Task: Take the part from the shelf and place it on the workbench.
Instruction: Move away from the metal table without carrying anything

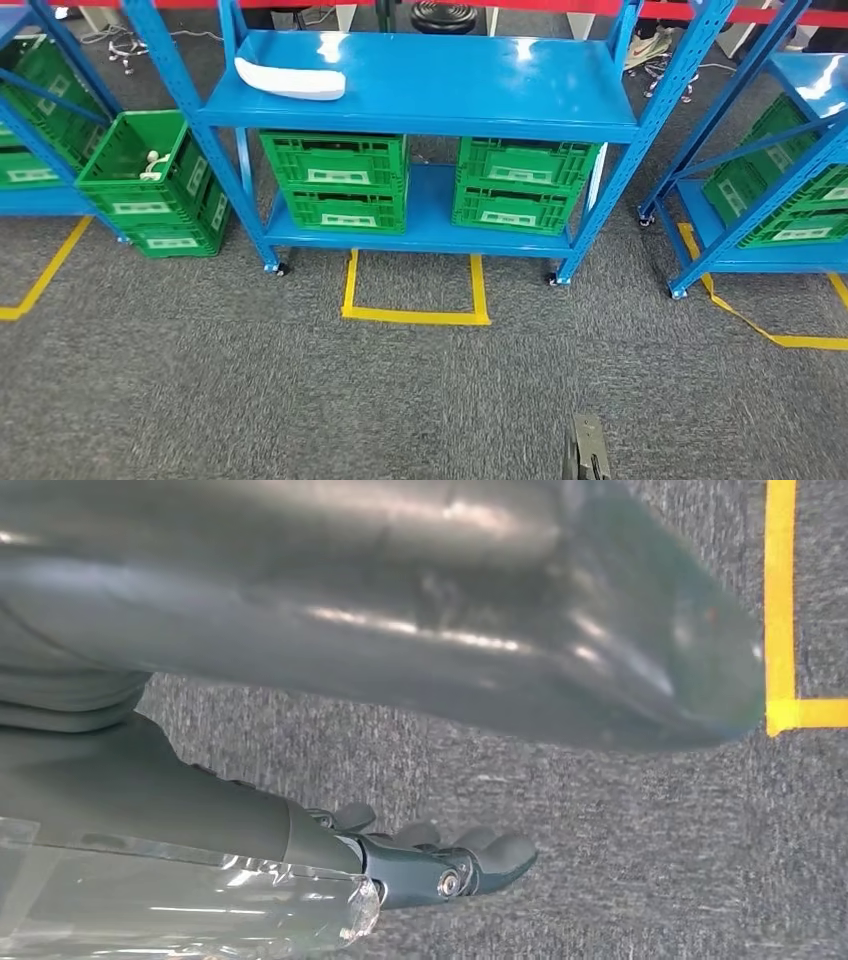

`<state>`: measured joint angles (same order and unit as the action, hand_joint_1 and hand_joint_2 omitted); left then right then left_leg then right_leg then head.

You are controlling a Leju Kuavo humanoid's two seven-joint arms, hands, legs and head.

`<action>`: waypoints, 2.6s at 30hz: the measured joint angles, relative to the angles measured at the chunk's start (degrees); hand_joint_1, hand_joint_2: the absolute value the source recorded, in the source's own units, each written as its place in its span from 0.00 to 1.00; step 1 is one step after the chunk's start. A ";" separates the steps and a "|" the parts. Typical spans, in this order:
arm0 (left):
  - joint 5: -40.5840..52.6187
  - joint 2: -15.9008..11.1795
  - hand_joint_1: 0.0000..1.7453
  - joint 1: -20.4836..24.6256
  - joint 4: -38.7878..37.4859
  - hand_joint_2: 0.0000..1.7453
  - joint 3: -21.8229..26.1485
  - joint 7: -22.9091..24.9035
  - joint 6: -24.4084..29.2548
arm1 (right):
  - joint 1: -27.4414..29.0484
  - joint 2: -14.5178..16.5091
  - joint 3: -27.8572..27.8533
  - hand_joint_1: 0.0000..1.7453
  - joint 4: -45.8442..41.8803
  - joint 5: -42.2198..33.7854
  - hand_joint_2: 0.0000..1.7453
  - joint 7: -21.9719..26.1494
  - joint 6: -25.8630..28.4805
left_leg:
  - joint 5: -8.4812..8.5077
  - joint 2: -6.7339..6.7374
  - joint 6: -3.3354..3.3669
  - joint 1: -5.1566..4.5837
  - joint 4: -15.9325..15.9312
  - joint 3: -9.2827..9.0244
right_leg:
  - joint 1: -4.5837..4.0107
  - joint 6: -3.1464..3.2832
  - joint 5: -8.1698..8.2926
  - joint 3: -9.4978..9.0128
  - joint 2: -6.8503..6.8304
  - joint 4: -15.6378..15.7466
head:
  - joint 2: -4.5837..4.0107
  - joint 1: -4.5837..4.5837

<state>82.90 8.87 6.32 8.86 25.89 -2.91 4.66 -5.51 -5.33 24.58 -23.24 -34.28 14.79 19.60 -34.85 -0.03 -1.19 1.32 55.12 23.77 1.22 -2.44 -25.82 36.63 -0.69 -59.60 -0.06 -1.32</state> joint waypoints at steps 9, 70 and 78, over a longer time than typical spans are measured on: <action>0.10 -0.04 0.00 -0.09 0.00 0.00 -0.07 0.05 0.00 | -1.05 1.21 0.36 0.00 4.28 0.23 0.00 -0.47 -0.08 | -6.03 0.09 -1.71 -0.10 16.26 9.73 | -0.50 3.52 -2.79 -2.73 0.80 0.65 | 0.01 1.87; 3.83 -0.83 0.00 -1.27 -0.01 0.00 -4.99 -0.54 -3.10 | 0.66 2.14 7.20 0.00 9.76 2.85 0.75 -9.04 -0.66 | -3.02 0.06 -1.03 -0.35 19.03 17.47 | -0.51 3.22 -7.88 -11.48 1.12 3.76 | 0.00 2.31; 3.31 -0.92 0.00 -1.78 0.03 0.00 -5.03 0.21 -2.93 | 0.53 2.33 7.24 0.00 9.97 2.40 1.00 -11.05 -0.99 | 10.46 -0.52 1.82 -1.79 7.03 17.32 | -0.48 1.20 -12.58 -19.28 2.08 4.58 | 0.00 2.43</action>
<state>86.21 7.94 4.54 8.90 20.86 -2.70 1.72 -4.98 -2.99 31.82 -13.27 -31.88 3.74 18.61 -24.39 -0.55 0.63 -0.47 62.15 41.10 0.75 -1.25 -38.40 17.35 1.39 -55.02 -0.06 1.11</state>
